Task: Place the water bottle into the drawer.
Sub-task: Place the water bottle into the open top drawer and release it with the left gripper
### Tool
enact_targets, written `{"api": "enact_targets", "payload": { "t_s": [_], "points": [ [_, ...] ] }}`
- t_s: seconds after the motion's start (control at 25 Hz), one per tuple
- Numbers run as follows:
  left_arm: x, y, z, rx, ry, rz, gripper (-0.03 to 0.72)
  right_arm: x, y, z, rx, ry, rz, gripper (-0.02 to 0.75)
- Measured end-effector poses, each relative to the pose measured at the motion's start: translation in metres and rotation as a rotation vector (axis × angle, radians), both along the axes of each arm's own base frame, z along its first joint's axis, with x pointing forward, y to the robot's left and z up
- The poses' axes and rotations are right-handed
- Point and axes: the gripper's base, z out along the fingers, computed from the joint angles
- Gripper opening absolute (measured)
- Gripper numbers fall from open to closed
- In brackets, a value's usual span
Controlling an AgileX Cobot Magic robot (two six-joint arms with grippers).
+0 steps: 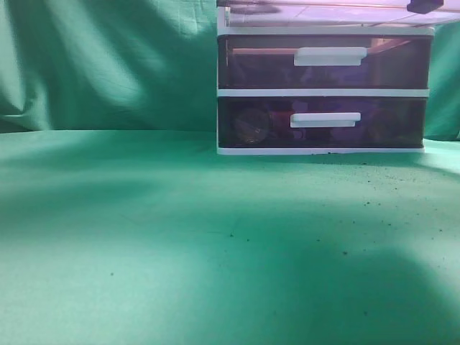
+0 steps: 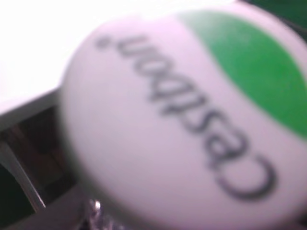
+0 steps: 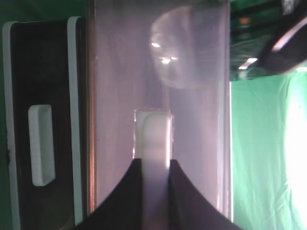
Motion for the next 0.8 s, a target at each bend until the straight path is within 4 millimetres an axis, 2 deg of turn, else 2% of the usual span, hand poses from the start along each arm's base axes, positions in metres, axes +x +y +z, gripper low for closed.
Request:
{"api": "enact_targets", "payload": {
  "t_s": [0.16,0.28,0.32,0.4,0.48,0.6,0.64,0.8],
  "points": [
    [0.007,0.002,-0.017,0.044,0.08,0.017,0.29,0.0,0.0,-0.001,0.004,0.01,-0.003,0.095],
    [0.009,0.005,-0.02,0.043,0.119,0.035,0.411,0.0,0.0,-0.001,0.003,0.015,-0.002,0.095],
    [0.009,0.005,-0.018,0.038,0.118,0.036,0.475,-0.001,0.0,-0.001,0.002,0.017,-0.002,0.095],
    [0.007,0.007,-0.01,0.013,0.101,0.038,0.603,-0.001,0.0,-0.002,0.002,0.028,-0.002,0.095],
    [0.004,0.009,0.003,-0.017,0.074,0.037,0.659,-0.001,0.0,-0.002,0.005,0.029,-0.003,0.095],
    [0.001,0.011,0.023,-0.069,0.029,0.035,0.645,-0.001,0.0,-0.003,0.004,0.032,-0.003,0.095],
    [0.0,0.011,0.029,-0.087,0.011,0.035,0.594,-0.001,0.0,-0.003,0.006,0.033,-0.003,0.095],
    [0.0,0.011,0.033,-0.112,-0.013,0.036,0.59,-0.001,-0.001,-0.003,0.008,0.034,-0.004,0.095]
  ]
}}
